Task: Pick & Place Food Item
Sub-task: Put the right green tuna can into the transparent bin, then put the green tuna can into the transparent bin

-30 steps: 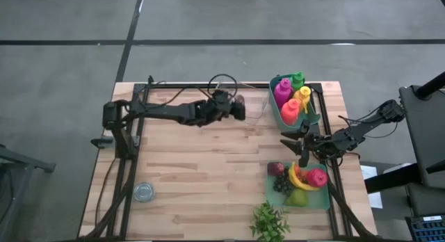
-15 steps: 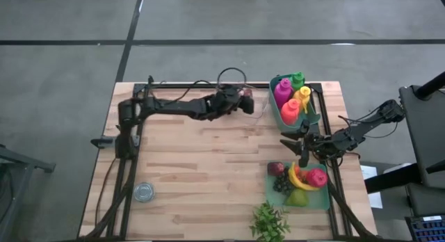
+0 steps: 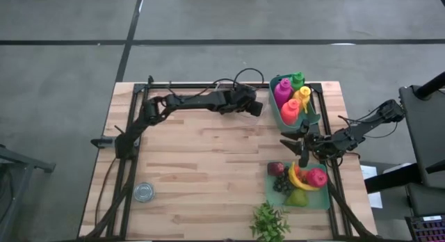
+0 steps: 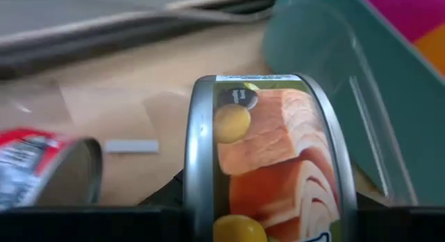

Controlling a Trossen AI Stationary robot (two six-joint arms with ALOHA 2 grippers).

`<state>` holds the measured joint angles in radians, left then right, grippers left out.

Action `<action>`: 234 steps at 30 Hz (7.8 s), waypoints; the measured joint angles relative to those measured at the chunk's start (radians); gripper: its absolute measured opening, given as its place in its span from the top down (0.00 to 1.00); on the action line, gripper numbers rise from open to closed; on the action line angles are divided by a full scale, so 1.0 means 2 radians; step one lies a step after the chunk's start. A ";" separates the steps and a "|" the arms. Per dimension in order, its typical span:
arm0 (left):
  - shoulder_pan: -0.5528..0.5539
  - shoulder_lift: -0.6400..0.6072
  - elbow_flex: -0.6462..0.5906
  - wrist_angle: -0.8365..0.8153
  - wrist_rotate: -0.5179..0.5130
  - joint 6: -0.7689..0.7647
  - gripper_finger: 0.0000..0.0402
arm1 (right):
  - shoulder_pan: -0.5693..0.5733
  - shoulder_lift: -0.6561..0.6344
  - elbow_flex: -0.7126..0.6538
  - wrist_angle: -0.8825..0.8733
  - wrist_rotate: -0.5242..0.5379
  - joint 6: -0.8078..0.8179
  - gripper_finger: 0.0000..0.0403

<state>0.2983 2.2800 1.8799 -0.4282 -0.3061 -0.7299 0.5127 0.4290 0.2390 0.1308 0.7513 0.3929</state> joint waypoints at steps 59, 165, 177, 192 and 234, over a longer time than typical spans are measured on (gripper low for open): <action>0.004 -0.051 -0.030 -0.031 0.015 -0.001 0.34 | 0.000 0.000 0.000 0.000 0.000 0.000 0.61; -0.416 -0.417 -0.560 -0.181 0.233 -0.820 0.34 | 0.000 0.000 0.000 0.000 0.000 0.000 0.61; -0.320 -0.422 -0.561 -0.084 0.092 -0.612 0.34 | 0.000 0.000 0.000 0.000 0.000 0.000 0.61; -0.215 -0.336 -0.559 0.148 0.098 -0.376 0.34 | 0.000 0.000 0.000 0.000 0.000 0.000 0.61; -0.286 -0.320 -0.426 -0.257 0.097 -0.530 0.34 | 0.000 0.000 0.000 0.000 0.000 0.000 0.61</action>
<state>-0.2732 1.6398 1.0283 -0.9415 -0.1119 -1.7900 0.5129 0.4288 0.2390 0.1314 0.7513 0.3929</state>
